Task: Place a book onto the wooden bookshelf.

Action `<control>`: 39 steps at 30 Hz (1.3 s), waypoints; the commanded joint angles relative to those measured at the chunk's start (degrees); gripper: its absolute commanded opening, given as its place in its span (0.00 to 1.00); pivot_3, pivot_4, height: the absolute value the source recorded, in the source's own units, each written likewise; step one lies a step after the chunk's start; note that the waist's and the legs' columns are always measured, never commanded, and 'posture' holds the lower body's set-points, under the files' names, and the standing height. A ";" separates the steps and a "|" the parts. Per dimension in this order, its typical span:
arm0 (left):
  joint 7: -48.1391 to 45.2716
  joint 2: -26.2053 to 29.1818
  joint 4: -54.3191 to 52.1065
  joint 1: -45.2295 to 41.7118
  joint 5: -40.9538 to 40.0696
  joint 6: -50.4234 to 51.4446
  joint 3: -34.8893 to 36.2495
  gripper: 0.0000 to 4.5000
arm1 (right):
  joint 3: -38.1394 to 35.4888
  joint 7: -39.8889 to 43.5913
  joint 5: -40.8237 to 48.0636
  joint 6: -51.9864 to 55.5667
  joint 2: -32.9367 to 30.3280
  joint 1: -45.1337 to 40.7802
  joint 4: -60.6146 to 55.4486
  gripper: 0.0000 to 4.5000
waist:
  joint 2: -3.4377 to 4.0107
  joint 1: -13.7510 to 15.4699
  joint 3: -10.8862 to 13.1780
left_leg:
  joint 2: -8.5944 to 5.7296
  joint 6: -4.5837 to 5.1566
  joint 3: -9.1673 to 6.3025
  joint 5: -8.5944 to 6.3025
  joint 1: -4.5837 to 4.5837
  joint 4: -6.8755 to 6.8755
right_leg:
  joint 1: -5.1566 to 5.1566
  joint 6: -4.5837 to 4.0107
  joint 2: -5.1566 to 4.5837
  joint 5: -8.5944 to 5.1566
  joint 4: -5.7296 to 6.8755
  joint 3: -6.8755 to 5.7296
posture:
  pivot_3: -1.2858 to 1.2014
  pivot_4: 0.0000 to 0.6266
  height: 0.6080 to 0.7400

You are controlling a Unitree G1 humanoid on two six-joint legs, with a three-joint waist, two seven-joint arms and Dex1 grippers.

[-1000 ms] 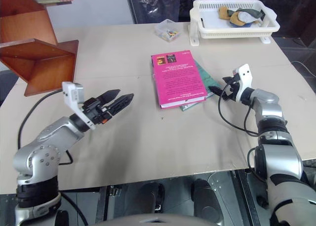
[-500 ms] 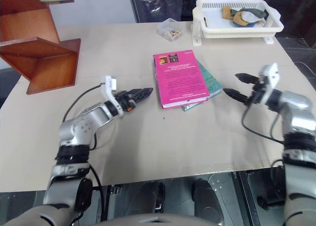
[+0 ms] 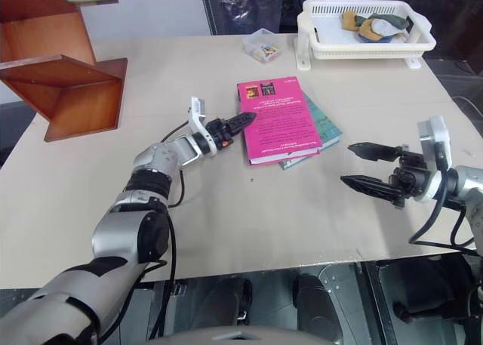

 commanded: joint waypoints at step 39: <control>1.37 -0.02 -8.14 -5.77 -7.08 13.25 19.23 0.09 | -0.83 1.06 -2.38 -5.06 -3.28 -0.15 1.22 1.00 | -0.01 -0.01 0.00 | 0.07 -0.24 -0.08 0.14 -0.12 0.02 | -0.10 0.00 -0.03 0.00 0.04 -0.04 | 0.52 0.24 1.00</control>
